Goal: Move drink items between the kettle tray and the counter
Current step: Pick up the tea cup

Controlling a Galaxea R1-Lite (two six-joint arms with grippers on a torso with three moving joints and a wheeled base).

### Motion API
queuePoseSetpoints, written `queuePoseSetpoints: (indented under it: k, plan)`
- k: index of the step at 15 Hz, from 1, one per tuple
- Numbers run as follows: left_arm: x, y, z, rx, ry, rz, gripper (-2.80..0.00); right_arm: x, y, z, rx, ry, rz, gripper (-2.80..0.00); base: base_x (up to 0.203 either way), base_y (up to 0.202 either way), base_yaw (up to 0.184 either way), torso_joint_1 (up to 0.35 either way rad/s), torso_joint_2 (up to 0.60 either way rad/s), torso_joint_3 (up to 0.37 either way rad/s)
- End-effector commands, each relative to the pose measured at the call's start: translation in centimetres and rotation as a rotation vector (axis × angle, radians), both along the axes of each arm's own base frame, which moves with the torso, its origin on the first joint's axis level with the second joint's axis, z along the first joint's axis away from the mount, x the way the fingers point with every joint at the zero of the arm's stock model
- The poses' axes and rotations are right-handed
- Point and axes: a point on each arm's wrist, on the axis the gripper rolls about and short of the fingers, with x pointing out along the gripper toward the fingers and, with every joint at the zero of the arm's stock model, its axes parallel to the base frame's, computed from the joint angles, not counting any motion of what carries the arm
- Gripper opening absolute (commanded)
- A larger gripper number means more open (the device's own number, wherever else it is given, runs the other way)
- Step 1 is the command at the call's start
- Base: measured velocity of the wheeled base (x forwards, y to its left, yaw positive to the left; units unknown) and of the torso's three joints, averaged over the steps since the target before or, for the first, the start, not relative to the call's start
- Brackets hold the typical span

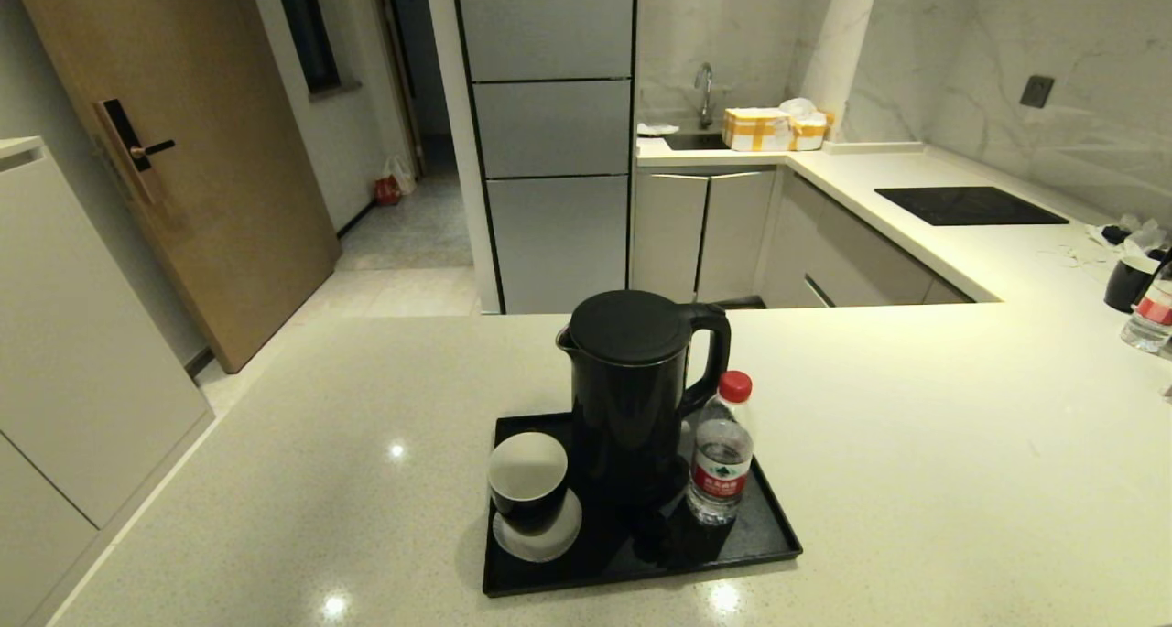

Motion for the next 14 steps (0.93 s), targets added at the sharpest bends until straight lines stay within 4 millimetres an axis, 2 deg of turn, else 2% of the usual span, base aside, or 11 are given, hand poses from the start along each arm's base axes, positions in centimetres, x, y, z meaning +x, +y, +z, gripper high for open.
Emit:
queuePoseSetpoints:
  k: [1, 14]
  plan:
    - [0.02, 0.00, -0.04, 0.000, 0.002, 0.002, -2.80, 0.01, 0.00, 0.02, 0.002, 0.001, 0.000, -2.80, 0.000, 0.000, 0.000, 0.000, 0.00, 0.000]
    - [0.01, 0.00, 0.01, 0.000, 0.001, 0.002, -2.80, 0.01, 0.00, -0.02, 0.005, 0.001, 0.000, -2.80, 0.000, 0.000, 0.000, 0.000, 0.00, 0.000]
